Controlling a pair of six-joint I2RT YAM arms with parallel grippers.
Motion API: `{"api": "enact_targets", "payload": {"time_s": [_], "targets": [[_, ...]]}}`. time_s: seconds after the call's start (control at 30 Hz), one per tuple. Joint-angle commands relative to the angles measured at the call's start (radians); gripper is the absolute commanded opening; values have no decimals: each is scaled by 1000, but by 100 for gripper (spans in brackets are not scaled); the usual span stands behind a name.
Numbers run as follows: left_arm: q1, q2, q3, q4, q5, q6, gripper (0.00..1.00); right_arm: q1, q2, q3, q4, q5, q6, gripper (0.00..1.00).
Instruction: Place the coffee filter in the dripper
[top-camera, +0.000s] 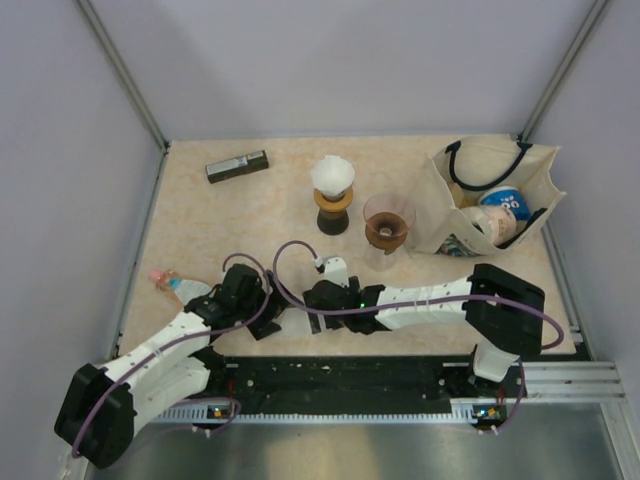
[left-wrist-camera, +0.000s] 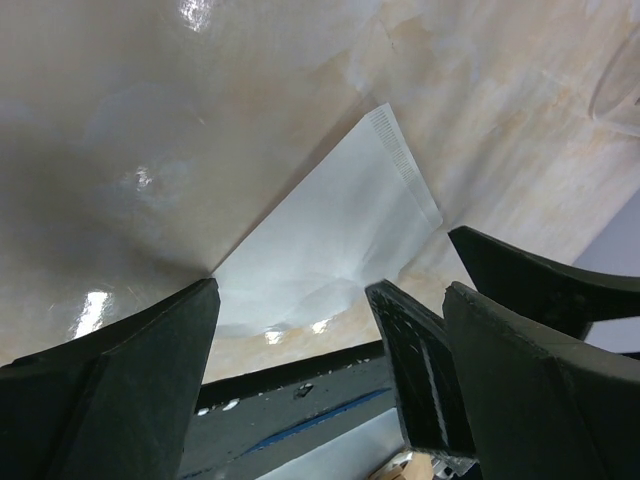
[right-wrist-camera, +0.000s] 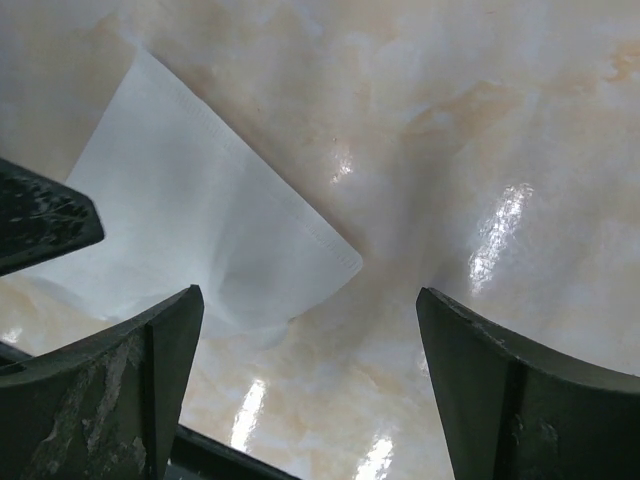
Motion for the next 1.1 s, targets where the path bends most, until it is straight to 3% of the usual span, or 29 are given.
{"api": "enact_targets", "payload": {"time_s": [0.0,0.53,0.83,1.07], "targets": [[-6,-19,-20,12,-1,-19,99,7,50,27,64,24,27,87],[-8,21,-8,61,2,-24,99,7,30,-20,242,-176,-26,77],[-8,24,-8,51,1,-16,99,7,-2,3,161,-74,-3,75],[-9,18,-8,25,2,-4,99,4,-13,26,133,13,24,80]]}}
